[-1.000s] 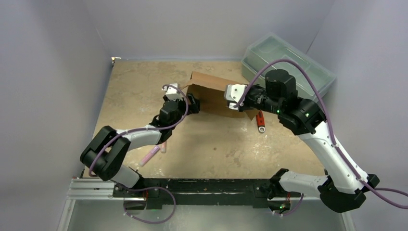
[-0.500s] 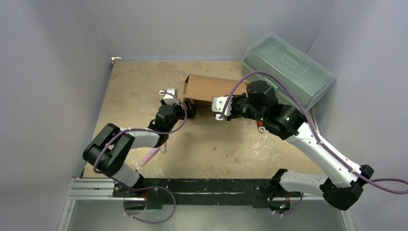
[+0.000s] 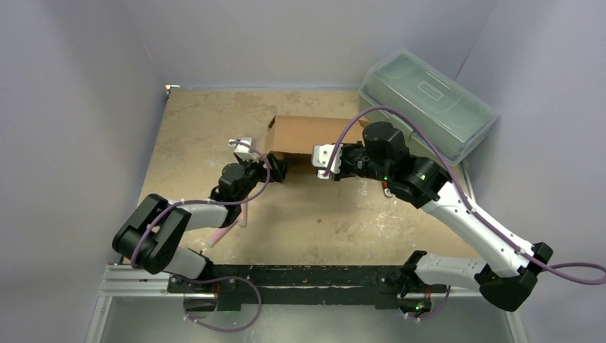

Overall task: Fold the paper box
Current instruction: Fold the paper box at the center of the board.

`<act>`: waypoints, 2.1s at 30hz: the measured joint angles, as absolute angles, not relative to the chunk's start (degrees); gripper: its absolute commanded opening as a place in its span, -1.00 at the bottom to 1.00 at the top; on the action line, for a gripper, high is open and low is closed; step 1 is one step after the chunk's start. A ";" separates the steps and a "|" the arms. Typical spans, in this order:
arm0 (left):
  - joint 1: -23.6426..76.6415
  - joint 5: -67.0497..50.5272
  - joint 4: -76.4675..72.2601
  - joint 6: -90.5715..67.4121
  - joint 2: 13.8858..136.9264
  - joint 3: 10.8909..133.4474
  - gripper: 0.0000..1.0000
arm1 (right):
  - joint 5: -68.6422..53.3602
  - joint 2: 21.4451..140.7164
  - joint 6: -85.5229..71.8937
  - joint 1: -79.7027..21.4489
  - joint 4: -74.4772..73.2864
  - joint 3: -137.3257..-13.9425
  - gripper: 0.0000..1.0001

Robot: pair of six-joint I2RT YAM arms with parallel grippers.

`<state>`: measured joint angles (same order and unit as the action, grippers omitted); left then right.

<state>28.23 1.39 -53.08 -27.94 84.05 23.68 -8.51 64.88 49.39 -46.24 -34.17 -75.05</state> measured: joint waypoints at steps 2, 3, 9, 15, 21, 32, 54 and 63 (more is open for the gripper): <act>27.86 -0.34 -53.74 -28.38 82.94 22.72 0.99 | -8.51 64.86 49.15 -46.35 -34.24 -74.61 -1.00; 27.77 -0.91 -53.82 -28.56 82.48 22.28 0.98 | -8.56 64.86 49.10 -46.41 -34.26 -74.48 -1.00; 27.40 -2.61 -53.21 -29.67 77.78 18.26 0.93 | -8.73 64.86 48.90 -46.50 -34.35 -74.19 -1.00; 27.38 -2.24 -49.45 -30.92 68.95 13.56 0.79 | -8.73 64.86 48.82 -46.50 -34.44 -74.19 -1.00; 27.38 1.32 -40.69 -31.00 57.58 10.81 0.79 | -8.82 64.86 48.75 -46.50 -34.57 -74.19 -1.00; 26.92 6.76 -32.03 -28.40 57.65 11.40 0.98 | -10.02 64.75 48.56 -46.50 -35.18 -74.19 -1.00; 19.14 -4.60 -39.94 -30.65 62.89 11.77 0.97 | -11.55 64.75 48.47 -46.50 -36.60 -74.19 -1.00; 19.14 -9.72 -55.48 -25.56 73.41 10.70 0.87 | -12.12 64.75 48.47 -46.50 -36.64 -74.19 -1.00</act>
<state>19.14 -9.72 -55.48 -25.56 73.41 10.70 -12.12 64.75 48.47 -46.50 -36.64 -74.19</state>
